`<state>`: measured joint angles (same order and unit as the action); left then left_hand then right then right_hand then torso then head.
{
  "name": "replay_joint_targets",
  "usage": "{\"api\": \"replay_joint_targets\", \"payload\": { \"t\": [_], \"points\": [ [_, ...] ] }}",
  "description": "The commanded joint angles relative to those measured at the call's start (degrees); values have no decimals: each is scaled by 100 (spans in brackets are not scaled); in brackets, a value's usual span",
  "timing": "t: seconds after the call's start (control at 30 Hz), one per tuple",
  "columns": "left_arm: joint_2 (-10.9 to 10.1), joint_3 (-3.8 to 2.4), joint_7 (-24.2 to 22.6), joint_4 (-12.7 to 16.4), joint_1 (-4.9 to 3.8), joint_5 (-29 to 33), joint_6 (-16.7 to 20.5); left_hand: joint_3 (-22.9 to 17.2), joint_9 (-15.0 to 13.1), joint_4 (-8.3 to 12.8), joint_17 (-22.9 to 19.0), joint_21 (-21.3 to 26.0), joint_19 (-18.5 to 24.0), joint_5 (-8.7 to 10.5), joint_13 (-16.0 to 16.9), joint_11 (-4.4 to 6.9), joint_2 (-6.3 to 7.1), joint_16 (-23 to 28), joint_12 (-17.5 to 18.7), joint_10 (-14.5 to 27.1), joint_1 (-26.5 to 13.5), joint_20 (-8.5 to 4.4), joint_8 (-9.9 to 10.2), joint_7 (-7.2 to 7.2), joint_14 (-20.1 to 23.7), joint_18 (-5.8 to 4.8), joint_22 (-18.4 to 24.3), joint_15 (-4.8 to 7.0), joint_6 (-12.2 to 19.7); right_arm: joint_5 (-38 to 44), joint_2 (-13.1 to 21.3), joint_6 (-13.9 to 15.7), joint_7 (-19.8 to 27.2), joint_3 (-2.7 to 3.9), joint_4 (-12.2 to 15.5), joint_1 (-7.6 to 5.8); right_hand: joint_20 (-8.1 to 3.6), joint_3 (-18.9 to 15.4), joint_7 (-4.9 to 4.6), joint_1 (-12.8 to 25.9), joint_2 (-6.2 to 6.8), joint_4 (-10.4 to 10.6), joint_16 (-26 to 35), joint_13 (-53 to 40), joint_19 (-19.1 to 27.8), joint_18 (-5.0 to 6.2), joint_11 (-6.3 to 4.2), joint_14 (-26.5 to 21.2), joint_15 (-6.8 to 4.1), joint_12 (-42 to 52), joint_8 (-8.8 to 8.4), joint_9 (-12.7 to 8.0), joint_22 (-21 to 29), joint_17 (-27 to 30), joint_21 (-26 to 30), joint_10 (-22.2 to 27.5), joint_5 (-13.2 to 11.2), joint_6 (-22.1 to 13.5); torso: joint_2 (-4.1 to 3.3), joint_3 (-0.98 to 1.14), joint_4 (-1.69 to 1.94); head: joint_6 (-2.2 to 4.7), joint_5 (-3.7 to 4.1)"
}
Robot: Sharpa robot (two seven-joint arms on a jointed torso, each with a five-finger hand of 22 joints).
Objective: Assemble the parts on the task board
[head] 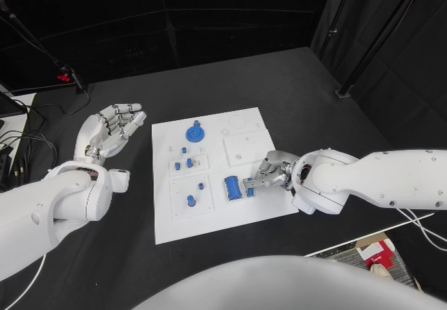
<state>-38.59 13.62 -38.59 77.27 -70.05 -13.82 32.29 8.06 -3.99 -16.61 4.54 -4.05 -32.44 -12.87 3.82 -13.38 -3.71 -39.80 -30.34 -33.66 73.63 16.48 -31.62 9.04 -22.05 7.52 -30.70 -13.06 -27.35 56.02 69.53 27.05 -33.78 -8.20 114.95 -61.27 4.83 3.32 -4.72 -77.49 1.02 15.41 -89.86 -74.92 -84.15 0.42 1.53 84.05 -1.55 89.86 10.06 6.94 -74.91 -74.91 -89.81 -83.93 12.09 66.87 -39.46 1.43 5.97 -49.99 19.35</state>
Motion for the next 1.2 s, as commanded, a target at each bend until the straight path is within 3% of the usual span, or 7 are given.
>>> {"api": "replay_joint_targets", "payload": {
  "t": [0.03, 0.27, 0.4, 0.73, 0.93, 1.03, 1.2],
  "points": [
    [2, -5, -31, 3, -8, 4, -31, 51, 10, -6, -23, -31, -23, -27, -8, -6, -58, -37, -40, 50, 21, 9, -50, 678, 42, -34, 15, 10, 49, -16, -13, -135, -4, -1, 6, -5, -36, -69, -38, -24, 85, -18, -14, -1508, -585, -42, -5, 595, -40, 14, -47, -9, -1509, -1509, -19, -607, -67, -4, -1, -2, 0, -1, 9],
    [7, -5, -22, 0, -8, 4, -39, 51, 10, -6, -23, -31, -23, -27, -8, -6, -58, -37, -40, 50, 21, 9, -50, 678, 42, -34, 15, 10, 49, 57, -41, -201, -14, -1, -10, -5, -33, -165, -62, -85, 160, -48, -14, -1508, -585, -42, 15, 595, -35, 14, -100, -15, -1509, -1509, -19, -607, -190, -14, 3, -4, 2, -1, 12],
    [9, -5, -21, 0, -8, 4, -41, 51, 10, -6, -23, -31, -23, -27, -8, -6, -58, -37, -40, 50, 21, 9, -50, 678, 42, -34, 15, 10, 49, 124, -46, -230, -17, -1, -12, -5, -19, -345, -97, 22, 280, 45, -14, -1508, -585, -42, 45, 595, -16, 14, -151, -19, -1509, -1509, -19, -607, -315, -23, 3, -1, 5, -1, 1],
    [14, -5, -16, -8, -8, 4, -48, 51, 10, -6, -23, -31, -23, -27, -8, -6, -58, -37, -40, 50, 21, 9, -50, 678, 42, -34, 15, 10, 49, 268, -42, -258, 3, -1, -12, -5, 2, -583, -140, 126, 433, 126, -14, -1508, -585, -42, 84, 595, 4, 14, -223, -23, -1509, -1509, -19, -607, -320, -67, 0, -1, 0, -1, -16],
    [20, -5, -15, -13, -8, 4, -50, 51, 10, -6, -23, -31, -23, -27, -8, -6, -58, -37, -40, 50, 21, 9, -50, 678, 42, -34, 15, 10, 49, 316, -26, -209, 21, -1, -15, -5, 10, -658, -145, 219, 401, 136, -14, -1508, -585, -42, 93, 595, 12, 14, -224, -15, -1509, -1509, -19, -607, -313, -66, 0, -3, -4, -1, -11],
    [23, -5, -16, -15, -8, 4, -52, 51, 10, -6, -23, -31, -23, -27, -8, -6, -58, -37, -40, 50, 21, 9, -50, 678, 42, -34, 15, 10, 49, 324, -2, -140, 41, -1, -8, -5, 10, -696, -129, 302, 290, 134, -14, -1508, -585, -42, 79, 595, 8, 14, -185, 12, -1509, -1509, -19, -607, -308, -34, -2, 0, 2, -1, -4],
    [24, -5, -25, -19, -7, 4, -55, 51, 10, -6, -23, -31, -23, -27, -8, -6, -58, -37, -40, 50, 21, 9, -50, 678, 42, -34, 15, 10, 49, 328, 95, 219, 274, -1, 10, -4, -8, -801, -107, 373, 273, 128, -14, -1508, -585, -42, 61, 595, -19, 14, -55, 89, -1509, -1509, -19, -607, -364, -47, 2, 0, -4, -1, -38]
  ]
}}
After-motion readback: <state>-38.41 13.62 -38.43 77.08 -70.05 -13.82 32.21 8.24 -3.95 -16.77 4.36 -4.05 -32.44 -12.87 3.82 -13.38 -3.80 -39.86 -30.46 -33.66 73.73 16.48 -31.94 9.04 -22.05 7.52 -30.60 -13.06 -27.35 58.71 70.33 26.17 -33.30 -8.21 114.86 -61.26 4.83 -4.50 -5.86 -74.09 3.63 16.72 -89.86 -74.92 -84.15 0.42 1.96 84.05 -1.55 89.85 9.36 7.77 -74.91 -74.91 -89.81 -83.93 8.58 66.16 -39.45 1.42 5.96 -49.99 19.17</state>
